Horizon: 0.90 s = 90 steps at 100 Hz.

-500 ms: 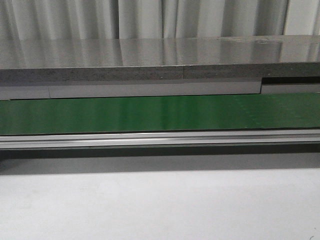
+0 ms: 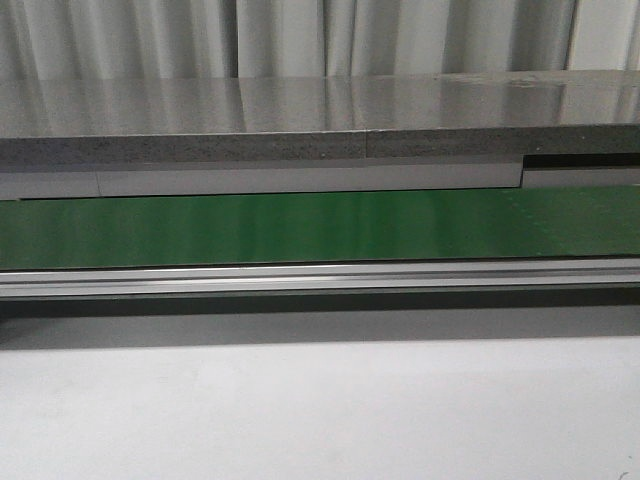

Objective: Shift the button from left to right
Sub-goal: 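Lower the open left gripper toward the yellow-capped button in the blue tray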

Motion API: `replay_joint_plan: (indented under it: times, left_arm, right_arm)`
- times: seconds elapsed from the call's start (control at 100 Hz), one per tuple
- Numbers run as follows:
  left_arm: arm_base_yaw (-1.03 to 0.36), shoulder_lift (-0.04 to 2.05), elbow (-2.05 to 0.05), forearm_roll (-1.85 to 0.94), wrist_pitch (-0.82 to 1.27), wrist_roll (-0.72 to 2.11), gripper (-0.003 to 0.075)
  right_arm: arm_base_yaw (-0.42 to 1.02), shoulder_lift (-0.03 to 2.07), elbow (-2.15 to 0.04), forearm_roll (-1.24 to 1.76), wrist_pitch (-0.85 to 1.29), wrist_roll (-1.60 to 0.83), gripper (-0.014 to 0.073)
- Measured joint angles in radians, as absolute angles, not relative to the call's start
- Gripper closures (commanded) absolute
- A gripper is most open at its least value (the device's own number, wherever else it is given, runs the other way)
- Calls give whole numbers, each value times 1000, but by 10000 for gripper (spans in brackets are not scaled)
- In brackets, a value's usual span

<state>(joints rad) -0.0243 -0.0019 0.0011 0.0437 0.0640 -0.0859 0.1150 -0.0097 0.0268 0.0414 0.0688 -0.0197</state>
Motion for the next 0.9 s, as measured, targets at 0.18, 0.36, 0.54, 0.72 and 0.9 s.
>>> replay_joint_plan:
  times: [0.18, 0.36, 0.54, 0.72, 0.9]
  left_arm:
    - [-24, -2, 0, 40, 61, -86, 741]
    - [-24, 23, -49, -24, 70, -86, 741]
    - [-24, 161, -194, -57, 163, -86, 741]
    - [-24, 361, -389, -59, 418, -86, 741]
    - [-24, 528, -543, -59, 593, -86, 741]
  right_arm:
    - [115, -10, 27, 41, 69, -20, 660]
    - [115, -10, 27, 41, 69, -20, 660]
    - [115, -10, 27, 41, 69, -20, 660]
    - [115, -10, 27, 41, 67, -20, 660]
    - [115, -10, 27, 41, 67, -20, 660]
